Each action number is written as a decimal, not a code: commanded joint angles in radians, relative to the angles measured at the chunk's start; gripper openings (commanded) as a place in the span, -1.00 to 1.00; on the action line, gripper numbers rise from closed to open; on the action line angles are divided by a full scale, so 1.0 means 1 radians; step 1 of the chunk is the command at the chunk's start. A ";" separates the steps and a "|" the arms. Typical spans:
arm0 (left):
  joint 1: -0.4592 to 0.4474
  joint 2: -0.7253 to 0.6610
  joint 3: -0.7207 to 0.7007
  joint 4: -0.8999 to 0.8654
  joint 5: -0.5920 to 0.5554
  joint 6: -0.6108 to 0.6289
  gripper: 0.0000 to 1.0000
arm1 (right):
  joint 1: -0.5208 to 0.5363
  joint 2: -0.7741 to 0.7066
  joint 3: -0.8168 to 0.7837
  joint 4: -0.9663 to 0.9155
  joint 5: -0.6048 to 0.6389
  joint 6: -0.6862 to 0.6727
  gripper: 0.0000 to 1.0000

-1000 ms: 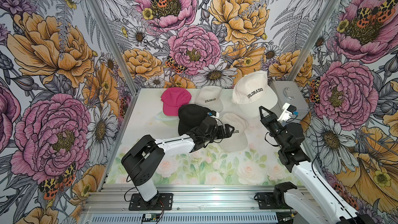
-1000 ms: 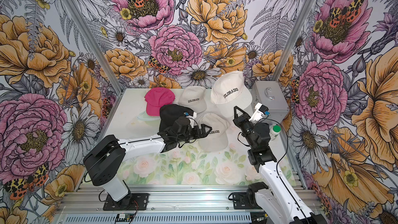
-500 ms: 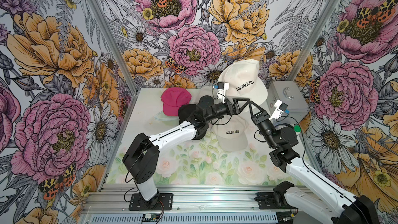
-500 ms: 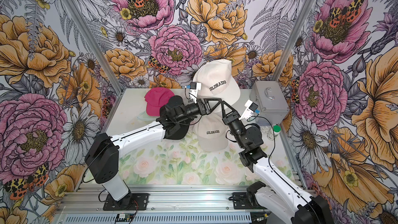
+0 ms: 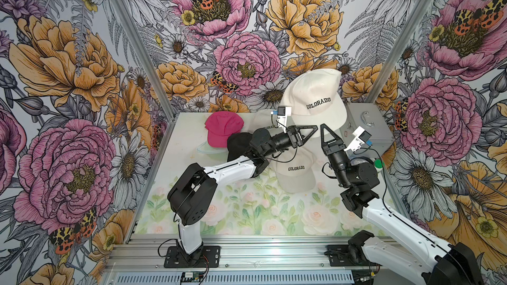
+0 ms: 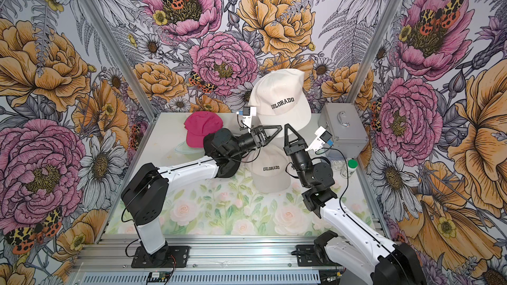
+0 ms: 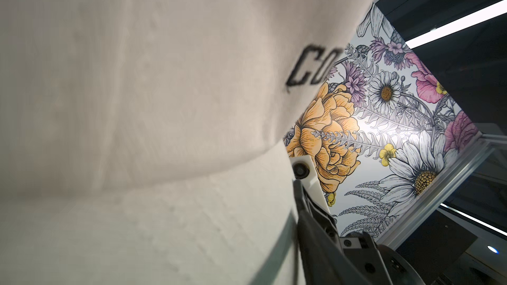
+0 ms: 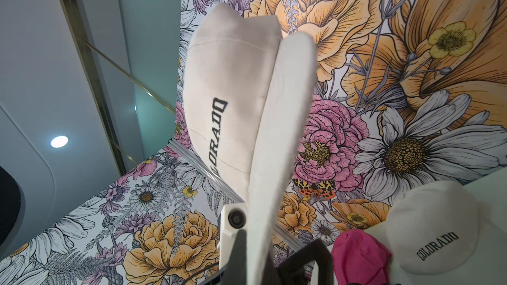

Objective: Stack the baseball caps by color
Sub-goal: Move the baseball cap to the center of the board.

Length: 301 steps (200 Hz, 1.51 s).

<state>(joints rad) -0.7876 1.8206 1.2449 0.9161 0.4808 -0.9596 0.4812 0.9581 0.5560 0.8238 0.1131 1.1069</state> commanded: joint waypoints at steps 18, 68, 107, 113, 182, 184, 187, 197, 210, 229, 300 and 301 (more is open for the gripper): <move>0.014 -0.029 -0.052 0.098 -0.013 -0.033 -0.39 | 0.008 -0.010 0.002 0.085 0.034 0.000 -1.00; 0.032 -0.020 -0.022 0.111 0.020 -0.028 -0.54 | 0.008 0.000 -0.020 0.083 0.033 0.012 -1.00; 0.040 -0.044 -0.011 0.004 0.022 0.075 -1.00 | 0.005 0.022 -0.018 0.030 0.031 -0.007 -0.63; 0.043 -0.053 -0.015 -0.029 0.017 0.104 -1.00 | 0.005 0.021 -0.018 0.020 0.027 -0.027 -0.48; 0.166 -0.161 -0.129 -0.297 0.024 0.369 -1.00 | -0.089 -0.127 -0.070 -0.316 0.002 -0.304 0.91; 0.171 -0.164 -0.131 -0.309 0.027 0.383 -1.00 | -0.093 -0.134 -0.068 -0.333 -0.004 -0.320 0.91; 0.175 -0.170 -0.133 -0.336 0.028 0.404 -1.00 | -0.098 -0.145 -0.063 -0.357 -0.012 -0.347 0.93; 0.187 -0.198 -0.139 -0.437 0.018 0.490 -1.00 | -0.102 -0.175 -0.033 -0.454 -0.030 -0.449 0.98; 0.186 -0.241 -0.147 -0.568 -0.018 0.632 -1.00 | -0.102 -0.197 0.037 -0.604 -0.067 -0.590 0.99; 0.184 -0.308 -0.188 -0.666 -0.082 0.790 -1.00 | -0.101 -0.194 0.131 -0.773 -0.141 -0.788 0.99; 0.154 -0.510 -0.340 -0.796 -0.191 1.248 -1.00 | -0.094 -0.213 0.203 -0.857 -0.320 -1.195 0.99; 0.155 -0.513 -0.342 -0.796 -0.191 1.256 -1.00 | -0.093 -0.214 0.204 -0.857 -0.321 -1.198 0.99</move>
<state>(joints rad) -0.6106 1.3785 0.9577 0.1696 0.3729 0.0368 0.3801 0.7738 0.7334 0.0181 -0.1238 0.1040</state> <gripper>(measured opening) 0.067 0.992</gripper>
